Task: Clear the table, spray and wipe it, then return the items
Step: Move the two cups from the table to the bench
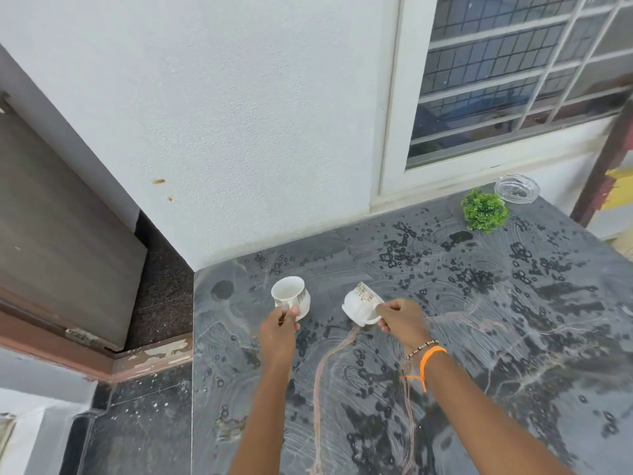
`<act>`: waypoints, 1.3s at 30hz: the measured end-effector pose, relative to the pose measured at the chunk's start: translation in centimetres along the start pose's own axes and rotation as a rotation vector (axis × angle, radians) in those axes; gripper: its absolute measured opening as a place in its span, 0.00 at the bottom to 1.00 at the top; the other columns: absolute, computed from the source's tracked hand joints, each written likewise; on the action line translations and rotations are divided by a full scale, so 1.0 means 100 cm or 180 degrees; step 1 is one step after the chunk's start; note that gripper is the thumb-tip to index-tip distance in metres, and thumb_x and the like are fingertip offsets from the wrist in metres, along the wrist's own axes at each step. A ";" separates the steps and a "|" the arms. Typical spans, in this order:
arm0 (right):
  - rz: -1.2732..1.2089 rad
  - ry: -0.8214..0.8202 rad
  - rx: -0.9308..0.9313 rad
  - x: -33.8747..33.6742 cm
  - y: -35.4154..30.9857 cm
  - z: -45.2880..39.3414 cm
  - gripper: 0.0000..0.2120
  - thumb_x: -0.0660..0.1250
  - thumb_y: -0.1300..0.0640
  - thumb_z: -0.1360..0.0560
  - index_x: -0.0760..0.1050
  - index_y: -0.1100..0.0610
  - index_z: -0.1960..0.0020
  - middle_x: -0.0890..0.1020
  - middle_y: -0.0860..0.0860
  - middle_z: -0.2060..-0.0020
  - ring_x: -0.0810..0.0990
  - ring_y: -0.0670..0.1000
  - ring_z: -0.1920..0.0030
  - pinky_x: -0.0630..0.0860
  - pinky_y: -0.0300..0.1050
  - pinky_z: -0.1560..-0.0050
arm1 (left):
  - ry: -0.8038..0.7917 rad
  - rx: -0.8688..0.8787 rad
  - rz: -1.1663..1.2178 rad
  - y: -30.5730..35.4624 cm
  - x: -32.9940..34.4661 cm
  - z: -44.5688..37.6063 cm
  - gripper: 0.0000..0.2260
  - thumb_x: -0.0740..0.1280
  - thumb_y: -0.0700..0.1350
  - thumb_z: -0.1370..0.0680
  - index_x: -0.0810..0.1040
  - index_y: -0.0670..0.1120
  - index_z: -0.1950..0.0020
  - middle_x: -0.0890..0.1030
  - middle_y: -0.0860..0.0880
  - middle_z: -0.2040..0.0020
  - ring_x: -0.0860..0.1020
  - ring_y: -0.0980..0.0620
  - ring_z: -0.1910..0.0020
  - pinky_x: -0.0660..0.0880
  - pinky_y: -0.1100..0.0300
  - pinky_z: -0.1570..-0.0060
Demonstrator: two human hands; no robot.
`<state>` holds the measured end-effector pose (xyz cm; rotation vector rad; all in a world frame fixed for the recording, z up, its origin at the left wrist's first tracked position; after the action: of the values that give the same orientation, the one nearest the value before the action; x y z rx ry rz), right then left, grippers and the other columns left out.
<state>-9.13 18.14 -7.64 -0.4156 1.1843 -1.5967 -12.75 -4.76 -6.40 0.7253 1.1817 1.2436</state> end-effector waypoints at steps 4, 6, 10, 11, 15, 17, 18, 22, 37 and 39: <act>-0.0165 0.0140 -0.0011 -0.055 0.010 0.004 0.09 0.66 0.65 0.30 0.72 0.60 0.68 0.77 0.53 0.77 0.73 0.43 0.80 0.73 0.33 0.77 | -0.0381 0.0187 -0.0105 0.018 0.050 0.038 0.11 0.64 0.44 0.22 0.74 0.40 0.63 0.73 0.50 0.70 0.70 0.54 0.69 0.65 0.61 0.65; -0.0270 0.0166 -0.0051 -0.092 0.018 0.008 0.10 0.65 0.66 0.30 0.72 0.60 0.69 0.76 0.51 0.80 0.72 0.44 0.81 0.71 0.35 0.77 | -0.0569 0.0275 -0.0198 0.027 0.082 0.063 0.12 0.64 0.44 0.22 0.72 0.42 0.65 0.71 0.51 0.71 0.67 0.55 0.71 0.63 0.65 0.71; -0.0447 0.0402 -0.0071 -0.185 0.038 0.018 0.08 0.66 0.64 0.30 0.73 0.60 0.68 0.75 0.47 0.83 0.72 0.44 0.81 0.72 0.37 0.74 | -0.0984 0.0464 -0.0416 0.045 0.162 0.120 0.17 0.65 0.46 0.22 0.69 0.45 0.70 0.68 0.52 0.73 0.64 0.55 0.73 0.58 0.60 0.71; -0.0490 0.0473 -0.0079 -0.212 0.043 0.021 0.08 0.66 0.64 0.30 0.73 0.60 0.68 0.75 0.47 0.83 0.72 0.44 0.81 0.71 0.37 0.75 | -0.1080 0.0461 -0.0402 0.049 0.185 0.136 0.17 0.65 0.45 0.22 0.69 0.47 0.71 0.69 0.53 0.74 0.64 0.55 0.73 0.59 0.60 0.71; -0.0685 0.0664 -0.0171 -0.334 0.068 0.031 0.10 0.64 0.66 0.31 0.72 0.60 0.72 0.73 0.48 0.83 0.70 0.46 0.79 0.71 0.36 0.72 | -0.1524 0.0458 -0.0394 0.069 0.292 0.208 0.14 0.66 0.46 0.23 0.72 0.44 0.67 0.71 0.51 0.70 0.68 0.53 0.70 0.61 0.60 0.67; -0.0621 0.0711 -0.0244 -0.378 0.075 0.034 0.15 0.63 0.66 0.31 0.69 0.57 0.76 0.72 0.46 0.84 0.70 0.47 0.79 0.69 0.34 0.74 | -0.1666 0.0462 -0.0400 0.075 0.334 0.231 0.10 0.66 0.48 0.23 0.76 0.44 0.62 0.73 0.51 0.68 0.69 0.54 0.70 0.64 0.59 0.65; -0.0580 0.0866 -0.0265 -0.409 0.082 0.038 0.16 0.63 0.66 0.32 0.69 0.56 0.77 0.72 0.46 0.85 0.71 0.45 0.80 0.69 0.33 0.75 | -0.1761 0.0505 -0.0397 0.079 0.362 0.247 0.09 0.66 0.47 0.23 0.77 0.45 0.61 0.75 0.51 0.68 0.70 0.54 0.69 0.65 0.58 0.64; -0.0459 0.1403 -0.0294 -0.518 0.115 0.046 0.14 0.65 0.64 0.32 0.70 0.57 0.75 0.74 0.47 0.84 0.73 0.43 0.79 0.69 0.32 0.73 | -0.2105 0.0575 -0.0365 0.090 0.460 0.309 0.08 0.66 0.46 0.23 0.77 0.42 0.59 0.75 0.49 0.65 0.70 0.53 0.65 0.63 0.59 0.64; -0.0374 0.2010 0.0479 -0.709 0.226 -0.015 0.10 0.65 0.64 0.33 0.68 0.59 0.71 0.79 0.52 0.77 0.80 0.53 0.69 0.75 0.44 0.62 | -0.2530 0.0430 -0.1015 0.069 0.698 0.404 0.07 0.68 0.45 0.25 0.79 0.46 0.63 0.77 0.53 0.65 0.76 0.49 0.60 0.69 0.58 0.60; -0.0368 0.1942 0.0563 -0.726 0.237 -0.036 0.13 0.65 0.64 0.34 0.64 0.57 0.73 0.76 0.53 0.78 0.78 0.55 0.69 0.72 0.44 0.64 | -0.2620 0.0402 -0.1143 0.063 0.730 0.402 0.07 0.69 0.46 0.26 0.80 0.46 0.62 0.80 0.49 0.61 0.77 0.49 0.57 0.72 0.55 0.55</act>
<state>28.55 84.62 -8.24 0.1389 1.4656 -1.9856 16.34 73.59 -9.00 0.9438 0.6558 0.4757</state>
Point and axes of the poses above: each hand's wrist, its own z-axis away from the middle knuckle, its own x-axis out of the palm, y = z × x, the point moved 4 cm from there along -z, towards the middle knuckle
